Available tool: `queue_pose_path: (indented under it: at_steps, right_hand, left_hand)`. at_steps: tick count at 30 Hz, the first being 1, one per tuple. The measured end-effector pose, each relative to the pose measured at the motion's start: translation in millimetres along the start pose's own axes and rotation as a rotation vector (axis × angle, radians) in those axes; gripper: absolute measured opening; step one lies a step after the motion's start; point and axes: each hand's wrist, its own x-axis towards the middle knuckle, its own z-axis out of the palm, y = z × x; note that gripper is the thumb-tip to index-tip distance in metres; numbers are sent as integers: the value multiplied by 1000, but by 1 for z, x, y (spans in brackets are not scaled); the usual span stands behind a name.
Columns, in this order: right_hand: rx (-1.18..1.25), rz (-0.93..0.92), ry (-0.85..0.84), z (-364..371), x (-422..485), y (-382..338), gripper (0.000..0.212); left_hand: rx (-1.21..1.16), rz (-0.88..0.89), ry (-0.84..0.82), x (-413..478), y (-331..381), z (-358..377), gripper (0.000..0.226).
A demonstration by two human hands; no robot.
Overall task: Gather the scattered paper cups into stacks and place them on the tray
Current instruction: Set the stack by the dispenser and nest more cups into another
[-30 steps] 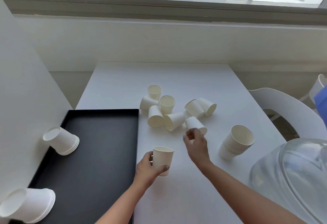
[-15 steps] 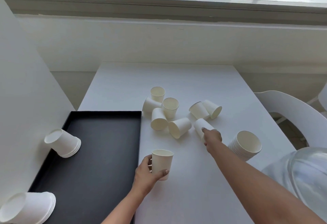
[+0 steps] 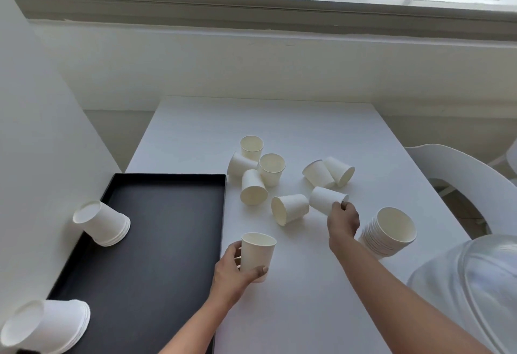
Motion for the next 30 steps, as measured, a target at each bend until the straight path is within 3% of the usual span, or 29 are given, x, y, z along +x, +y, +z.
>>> queue_pose_path:
  at_steps: [4, 8, 14, 18, 24, 30]
  right_hand:
    - [16, -361, -21, -8, -29, 1, 25]
    - [34, -666, -236, -9, -55, 2, 21]
    - [-143, -971, -501, -11, -72, 17, 31]
    - [-264, -1102, -638, -12, -78, 24, 44]
    - [-422, -1138, -771, -13, -80, 31, 53]
    - [-462, -1135, -893, -12, -84, 35, 40]
  left_hand:
    - [-5, 0, 22, 0, -2, 2, 63]
    - [-5, 26, 33, -2, 1, 5, 61]
    - [-19, 53, 35, -5, 7, 7, 59]
    - [-37, 52, 38, -6, 7, 6, 60]
    - [-39, 72, 21, -8, 10, 8, 59]
    - [-47, 75, 38, -9, 10, 7, 59]
